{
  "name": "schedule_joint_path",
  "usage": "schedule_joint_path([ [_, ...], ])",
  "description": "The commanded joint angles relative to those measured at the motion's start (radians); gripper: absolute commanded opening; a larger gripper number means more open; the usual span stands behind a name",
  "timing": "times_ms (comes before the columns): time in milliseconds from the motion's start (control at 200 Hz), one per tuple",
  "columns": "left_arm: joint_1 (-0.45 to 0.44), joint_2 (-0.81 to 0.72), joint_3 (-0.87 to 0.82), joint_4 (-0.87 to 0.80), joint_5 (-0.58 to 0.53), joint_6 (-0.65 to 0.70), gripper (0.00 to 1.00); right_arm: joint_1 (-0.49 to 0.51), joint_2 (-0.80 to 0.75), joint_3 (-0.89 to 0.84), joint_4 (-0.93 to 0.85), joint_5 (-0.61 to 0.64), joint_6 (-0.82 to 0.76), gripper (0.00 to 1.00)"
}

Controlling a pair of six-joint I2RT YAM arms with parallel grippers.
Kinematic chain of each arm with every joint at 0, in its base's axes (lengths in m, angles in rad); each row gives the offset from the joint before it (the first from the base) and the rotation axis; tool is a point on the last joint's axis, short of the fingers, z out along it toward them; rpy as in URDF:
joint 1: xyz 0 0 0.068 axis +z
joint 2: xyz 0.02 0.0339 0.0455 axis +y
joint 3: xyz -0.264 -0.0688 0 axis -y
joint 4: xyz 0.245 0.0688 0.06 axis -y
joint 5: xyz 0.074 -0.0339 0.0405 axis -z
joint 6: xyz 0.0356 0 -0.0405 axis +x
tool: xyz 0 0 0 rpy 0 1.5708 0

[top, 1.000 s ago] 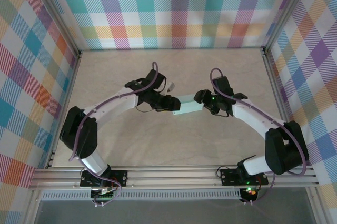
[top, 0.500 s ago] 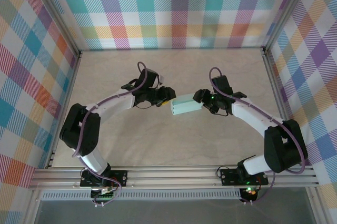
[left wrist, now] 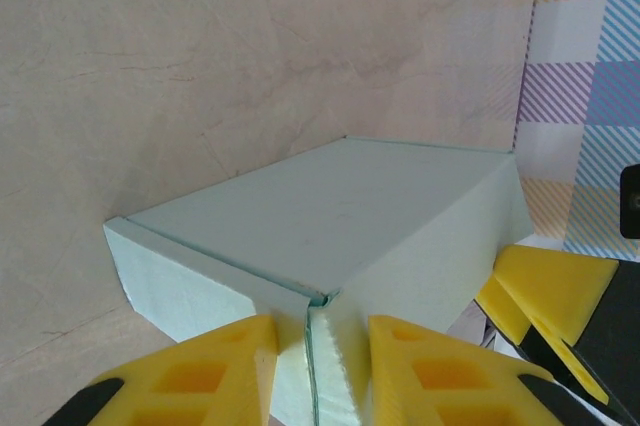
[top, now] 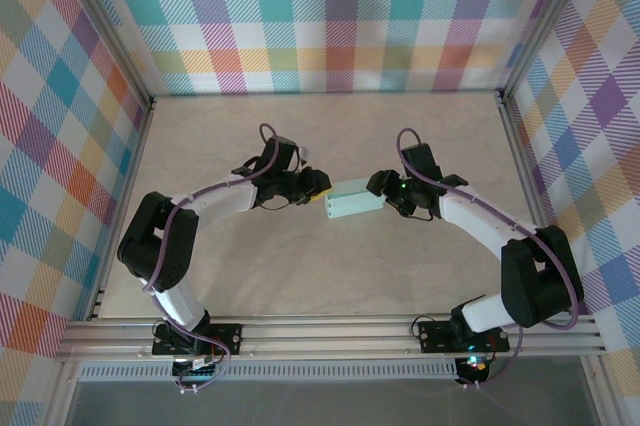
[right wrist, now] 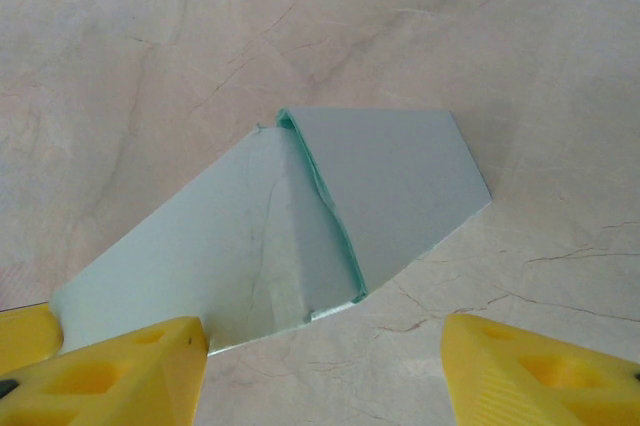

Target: Fold the paper box

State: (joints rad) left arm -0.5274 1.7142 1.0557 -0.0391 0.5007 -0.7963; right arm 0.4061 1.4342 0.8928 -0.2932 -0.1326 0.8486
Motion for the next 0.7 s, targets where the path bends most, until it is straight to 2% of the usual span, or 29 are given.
schedule_joint_path([
  [0, 0.003, 0.019, -0.085, -0.078, -0.044, 0.020, 0.29, 0.005, 0.023, 0.022, -0.036, -0.004, -0.016, 0.64],
  [275, -0.012, 0.045, -0.175, -0.049, -0.112, 0.134, 0.25, 0.004, 0.036, 0.006, -0.021, -0.007, -0.013, 0.62],
  [395, -0.013, 0.083, -0.197, -0.017, -0.125, 0.150, 0.19, 0.004, 0.044, 0.008, -0.018, -0.012, -0.014, 0.52],
  [520, -0.012, 0.100, -0.198, -0.006, -0.130, 0.156, 0.18, 0.004, 0.040, 0.015, -0.018, -0.019, -0.016, 0.42],
  [625, -0.012, 0.104, -0.182, -0.046, -0.143, 0.177, 0.18, 0.003, 0.030, 0.029, -0.020, -0.022, -0.030, 0.44],
  [695, -0.013, 0.105, -0.166, -0.073, -0.148, 0.192, 0.18, -0.001, 0.022, 0.037, -0.015, -0.025, -0.042, 0.52],
])
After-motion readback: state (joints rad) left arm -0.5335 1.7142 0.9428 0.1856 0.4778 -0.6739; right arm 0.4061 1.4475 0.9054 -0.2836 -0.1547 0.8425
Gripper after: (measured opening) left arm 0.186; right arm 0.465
